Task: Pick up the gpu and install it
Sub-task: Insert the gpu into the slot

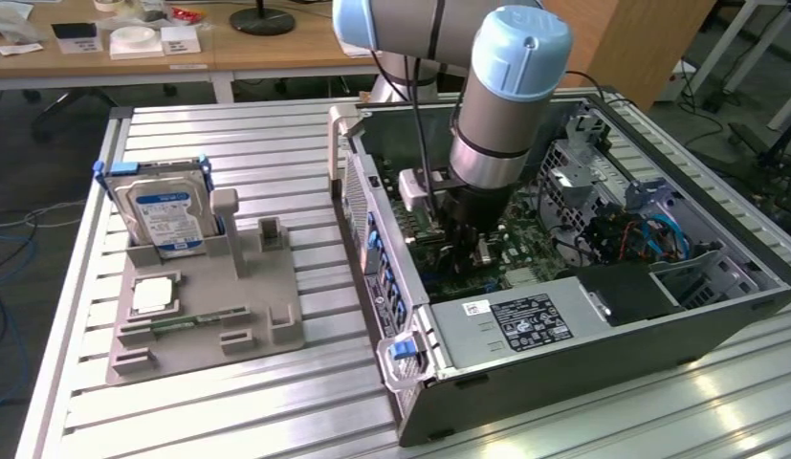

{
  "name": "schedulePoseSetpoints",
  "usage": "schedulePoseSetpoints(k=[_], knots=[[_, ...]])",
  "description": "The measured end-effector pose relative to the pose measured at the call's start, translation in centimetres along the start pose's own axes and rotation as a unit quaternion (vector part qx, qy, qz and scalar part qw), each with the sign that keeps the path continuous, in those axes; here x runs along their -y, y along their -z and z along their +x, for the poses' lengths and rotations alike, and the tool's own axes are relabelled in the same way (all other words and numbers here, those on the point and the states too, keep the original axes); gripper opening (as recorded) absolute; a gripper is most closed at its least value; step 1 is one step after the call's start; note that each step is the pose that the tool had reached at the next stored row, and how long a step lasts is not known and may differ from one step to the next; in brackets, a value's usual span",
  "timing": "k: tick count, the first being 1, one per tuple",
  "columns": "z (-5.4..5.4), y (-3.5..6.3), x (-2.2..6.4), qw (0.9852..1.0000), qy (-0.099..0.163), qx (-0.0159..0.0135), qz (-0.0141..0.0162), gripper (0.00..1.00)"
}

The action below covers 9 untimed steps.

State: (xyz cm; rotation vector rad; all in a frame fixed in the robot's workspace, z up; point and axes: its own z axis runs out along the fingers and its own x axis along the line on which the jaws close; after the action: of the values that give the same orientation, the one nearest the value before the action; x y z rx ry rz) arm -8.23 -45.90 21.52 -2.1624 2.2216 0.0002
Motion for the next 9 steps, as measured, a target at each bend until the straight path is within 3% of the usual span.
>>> schedulePoseSetpoints(k=[4, 9], knots=[[0.0, 1.15, 0.02, 1.0, 0.0, -0.0002, 0.0015, 0.34], [-0.1, 3.25, 0.08, 1.0, 0.0, -0.0002, 0.0028, 0.34]])
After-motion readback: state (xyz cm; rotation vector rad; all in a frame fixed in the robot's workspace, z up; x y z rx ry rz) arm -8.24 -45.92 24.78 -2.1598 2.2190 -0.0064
